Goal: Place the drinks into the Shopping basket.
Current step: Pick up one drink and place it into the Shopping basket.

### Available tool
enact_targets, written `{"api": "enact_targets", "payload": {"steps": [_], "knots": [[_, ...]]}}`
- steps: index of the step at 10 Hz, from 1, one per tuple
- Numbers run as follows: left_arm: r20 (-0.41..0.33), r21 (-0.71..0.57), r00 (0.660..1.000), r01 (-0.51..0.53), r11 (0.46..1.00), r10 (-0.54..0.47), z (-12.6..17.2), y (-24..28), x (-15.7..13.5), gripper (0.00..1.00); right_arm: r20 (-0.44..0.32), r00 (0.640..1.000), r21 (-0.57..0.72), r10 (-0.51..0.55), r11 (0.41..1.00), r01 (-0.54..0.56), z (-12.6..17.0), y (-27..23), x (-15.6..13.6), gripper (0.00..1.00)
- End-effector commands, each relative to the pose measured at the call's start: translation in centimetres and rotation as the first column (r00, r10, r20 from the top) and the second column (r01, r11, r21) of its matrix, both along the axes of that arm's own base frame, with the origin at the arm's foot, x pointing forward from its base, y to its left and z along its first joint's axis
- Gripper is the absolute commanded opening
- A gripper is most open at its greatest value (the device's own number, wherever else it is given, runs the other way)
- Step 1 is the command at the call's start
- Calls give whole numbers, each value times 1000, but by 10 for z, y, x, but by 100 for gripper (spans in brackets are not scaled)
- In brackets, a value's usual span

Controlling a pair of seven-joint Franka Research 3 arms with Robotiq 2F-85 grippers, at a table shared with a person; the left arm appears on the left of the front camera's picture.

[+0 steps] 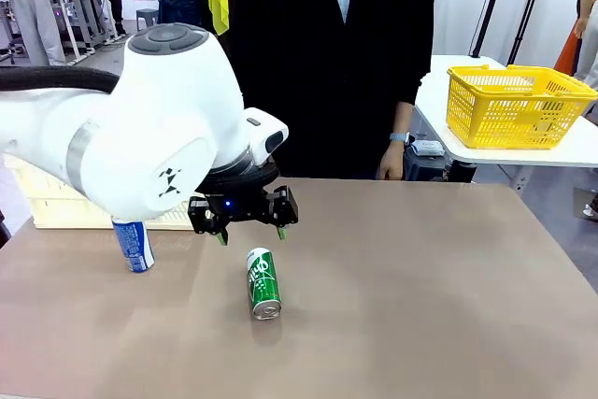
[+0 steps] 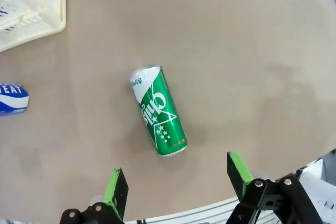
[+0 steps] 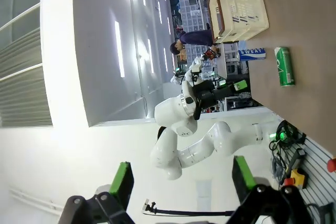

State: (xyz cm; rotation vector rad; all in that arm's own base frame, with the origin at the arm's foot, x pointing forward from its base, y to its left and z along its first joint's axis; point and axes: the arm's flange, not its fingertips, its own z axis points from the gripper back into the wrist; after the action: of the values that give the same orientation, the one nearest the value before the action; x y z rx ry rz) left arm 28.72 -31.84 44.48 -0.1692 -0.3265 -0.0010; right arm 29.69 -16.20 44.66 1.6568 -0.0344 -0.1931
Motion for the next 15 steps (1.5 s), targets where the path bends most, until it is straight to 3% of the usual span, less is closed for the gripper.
{"api": "enact_targets", "payload": {"steps": [1,3,4,6,8,10,11,12,15], "knots": [[3,11,1000,-30,999,30,6,0,0,100,-20,1000,10,-2,1000,2,8,-2,1,100],[-23,59,998,56,997,-55,-14,-11,15,100,-20,1000,10,-2,1000,2,8,-2,1,100],[-102,67,989,110,992,-103,-37,-18,26,100,-20,1000,10,-2,1000,2,8,-2,1,100],[-179,87,977,129,988,-112,-72,-24,38,100,-20,1000,10,-2,1000,2,8,-2,1,100],[-178,70,978,119,990,-105,-85,-22,38,100,-20,1000,10,-2,1000,2,8,-2,1,100],[-196,84,981,32,996,-15,-96,-23,35,100,-20,1000,10,-2,1000,2,8,-2,1,100],[-197,99,971,-118,988,135,-101,-26,34,100,-20,1000,10,-2,1000,2,8,-2,1,100],[-197,85,960,-184,979,198,-105,-30,32,100,-20,1000,10,-2,1000,2,8,-2,1,100],[-169,94,959,-215,972,229,-115,-34,44,100,-20,1000,10,-2,1000,2,8,-2,1,100]]}}
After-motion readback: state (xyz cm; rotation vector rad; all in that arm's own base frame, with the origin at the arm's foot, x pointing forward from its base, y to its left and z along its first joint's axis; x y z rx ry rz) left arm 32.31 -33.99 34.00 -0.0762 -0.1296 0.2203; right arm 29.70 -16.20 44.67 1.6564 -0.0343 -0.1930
